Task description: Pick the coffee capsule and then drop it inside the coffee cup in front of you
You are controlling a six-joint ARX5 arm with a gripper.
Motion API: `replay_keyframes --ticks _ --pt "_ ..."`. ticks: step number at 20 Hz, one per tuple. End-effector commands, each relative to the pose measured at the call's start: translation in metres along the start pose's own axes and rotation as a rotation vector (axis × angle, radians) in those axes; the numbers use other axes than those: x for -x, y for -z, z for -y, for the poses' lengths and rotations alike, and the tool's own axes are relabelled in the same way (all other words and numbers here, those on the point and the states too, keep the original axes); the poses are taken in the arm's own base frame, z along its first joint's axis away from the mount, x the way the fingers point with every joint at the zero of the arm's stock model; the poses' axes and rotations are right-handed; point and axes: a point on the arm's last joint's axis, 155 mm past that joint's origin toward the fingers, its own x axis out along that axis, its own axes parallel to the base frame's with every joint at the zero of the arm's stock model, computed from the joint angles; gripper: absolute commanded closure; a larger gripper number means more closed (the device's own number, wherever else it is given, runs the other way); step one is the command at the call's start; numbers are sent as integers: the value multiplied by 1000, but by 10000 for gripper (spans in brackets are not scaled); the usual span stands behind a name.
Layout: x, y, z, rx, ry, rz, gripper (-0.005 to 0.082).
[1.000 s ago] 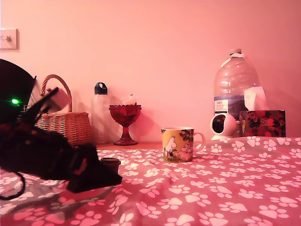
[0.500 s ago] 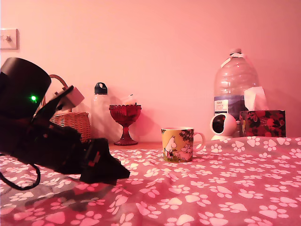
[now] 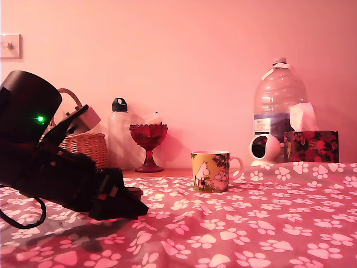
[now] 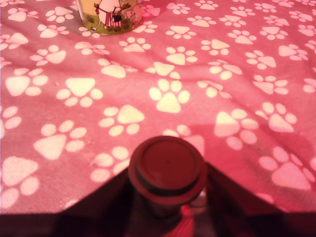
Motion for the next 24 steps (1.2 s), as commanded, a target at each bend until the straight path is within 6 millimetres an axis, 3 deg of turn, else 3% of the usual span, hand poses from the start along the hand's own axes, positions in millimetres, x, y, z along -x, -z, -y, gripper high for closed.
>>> replay_keyframes --ticks 1,9,20,24 --pt "-2 1 1 1 4 -2 574" --pt "3 -12 2 -8 2 22 574" --pt "42 -85 13 -72 -10 168 574" --pt "52 -99 16 -69 -11 191 574"
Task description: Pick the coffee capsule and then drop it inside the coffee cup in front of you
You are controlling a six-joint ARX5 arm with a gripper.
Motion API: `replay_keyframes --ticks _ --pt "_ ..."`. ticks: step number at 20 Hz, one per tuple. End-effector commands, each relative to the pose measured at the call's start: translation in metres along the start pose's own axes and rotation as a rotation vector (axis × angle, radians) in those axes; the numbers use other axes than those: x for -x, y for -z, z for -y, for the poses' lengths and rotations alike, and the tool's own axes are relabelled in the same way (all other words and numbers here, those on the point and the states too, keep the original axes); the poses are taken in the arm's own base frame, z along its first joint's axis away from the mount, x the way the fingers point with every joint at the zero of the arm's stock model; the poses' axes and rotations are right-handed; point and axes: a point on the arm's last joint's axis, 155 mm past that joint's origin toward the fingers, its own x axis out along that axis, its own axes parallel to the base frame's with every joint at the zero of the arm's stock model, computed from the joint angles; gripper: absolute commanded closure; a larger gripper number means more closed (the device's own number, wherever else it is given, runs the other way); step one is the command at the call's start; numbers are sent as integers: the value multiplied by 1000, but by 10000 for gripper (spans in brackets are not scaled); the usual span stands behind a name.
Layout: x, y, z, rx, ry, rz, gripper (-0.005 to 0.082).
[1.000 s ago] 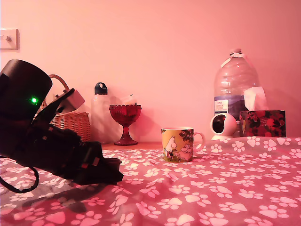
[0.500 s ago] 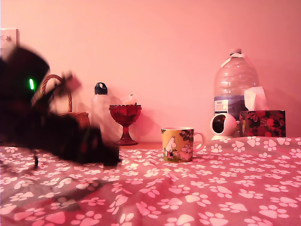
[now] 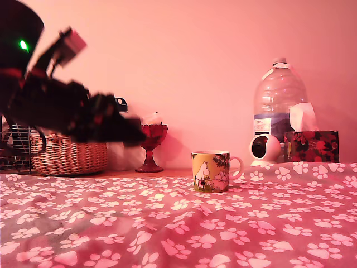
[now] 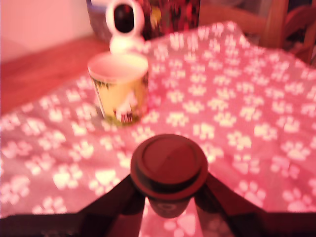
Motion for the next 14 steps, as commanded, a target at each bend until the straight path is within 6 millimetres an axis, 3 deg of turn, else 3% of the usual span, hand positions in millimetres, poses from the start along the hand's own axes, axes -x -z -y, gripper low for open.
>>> replay_keyframes --ticks 1,5,14 --pt "1 -7 1 21 3 4 574" --pt "-3 -7 0 53 8 -64 574" --pt "-10 -29 -12 100 -19 -184 574"
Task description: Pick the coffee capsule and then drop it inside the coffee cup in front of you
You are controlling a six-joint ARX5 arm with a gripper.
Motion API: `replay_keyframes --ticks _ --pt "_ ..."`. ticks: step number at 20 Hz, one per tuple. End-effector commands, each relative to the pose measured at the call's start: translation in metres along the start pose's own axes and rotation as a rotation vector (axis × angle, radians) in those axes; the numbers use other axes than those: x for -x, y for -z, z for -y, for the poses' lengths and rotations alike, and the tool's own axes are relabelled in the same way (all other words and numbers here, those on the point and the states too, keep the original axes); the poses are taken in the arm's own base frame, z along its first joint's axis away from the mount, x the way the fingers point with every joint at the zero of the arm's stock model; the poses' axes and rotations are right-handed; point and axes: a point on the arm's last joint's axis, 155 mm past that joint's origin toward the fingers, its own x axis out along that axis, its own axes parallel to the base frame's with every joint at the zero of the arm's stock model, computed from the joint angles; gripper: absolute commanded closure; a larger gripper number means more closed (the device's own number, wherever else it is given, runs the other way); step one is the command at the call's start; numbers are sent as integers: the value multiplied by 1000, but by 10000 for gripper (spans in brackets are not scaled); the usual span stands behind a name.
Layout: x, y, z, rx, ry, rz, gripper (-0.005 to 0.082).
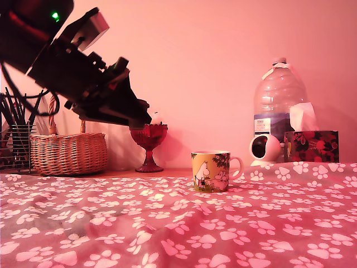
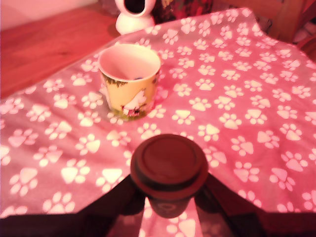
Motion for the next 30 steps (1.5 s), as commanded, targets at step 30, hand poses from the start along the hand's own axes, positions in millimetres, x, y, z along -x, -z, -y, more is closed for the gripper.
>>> replay_keyframes --ticks 30 --pt "-100 -71 -19 -26 18 -102 574"
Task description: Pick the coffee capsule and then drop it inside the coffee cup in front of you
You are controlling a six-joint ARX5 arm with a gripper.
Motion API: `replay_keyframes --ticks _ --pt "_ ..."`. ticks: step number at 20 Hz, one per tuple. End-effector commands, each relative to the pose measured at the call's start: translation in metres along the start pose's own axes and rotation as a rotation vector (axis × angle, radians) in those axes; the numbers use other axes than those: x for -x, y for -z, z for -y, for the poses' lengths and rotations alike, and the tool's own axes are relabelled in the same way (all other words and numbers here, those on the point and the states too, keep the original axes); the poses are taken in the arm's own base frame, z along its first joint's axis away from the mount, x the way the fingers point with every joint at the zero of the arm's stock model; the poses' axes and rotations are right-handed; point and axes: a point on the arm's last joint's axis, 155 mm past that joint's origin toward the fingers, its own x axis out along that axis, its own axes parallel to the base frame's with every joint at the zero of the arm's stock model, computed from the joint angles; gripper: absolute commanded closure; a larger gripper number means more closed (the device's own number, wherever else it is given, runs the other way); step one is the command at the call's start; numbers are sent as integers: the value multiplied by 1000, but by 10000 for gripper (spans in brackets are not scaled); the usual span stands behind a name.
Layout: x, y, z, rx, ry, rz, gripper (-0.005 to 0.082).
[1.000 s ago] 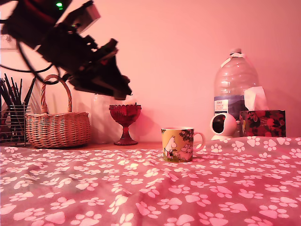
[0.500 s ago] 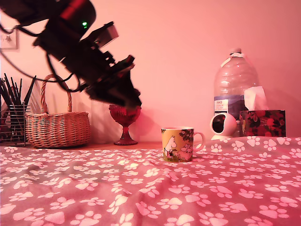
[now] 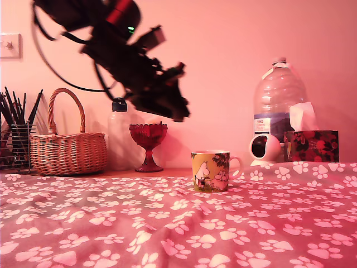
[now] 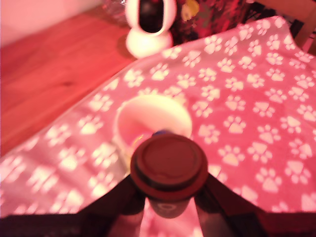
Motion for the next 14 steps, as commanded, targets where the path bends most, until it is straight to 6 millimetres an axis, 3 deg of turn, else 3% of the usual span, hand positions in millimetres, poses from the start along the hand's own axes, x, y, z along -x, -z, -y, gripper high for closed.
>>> replay_keyframes --ticks 1,7,14 --pt "-13 -4 3 -12 14 -7 574" --pt "-43 -15 6 -11 33 -56 574" --pt "-73 -11 2 -10 27 -137 574"
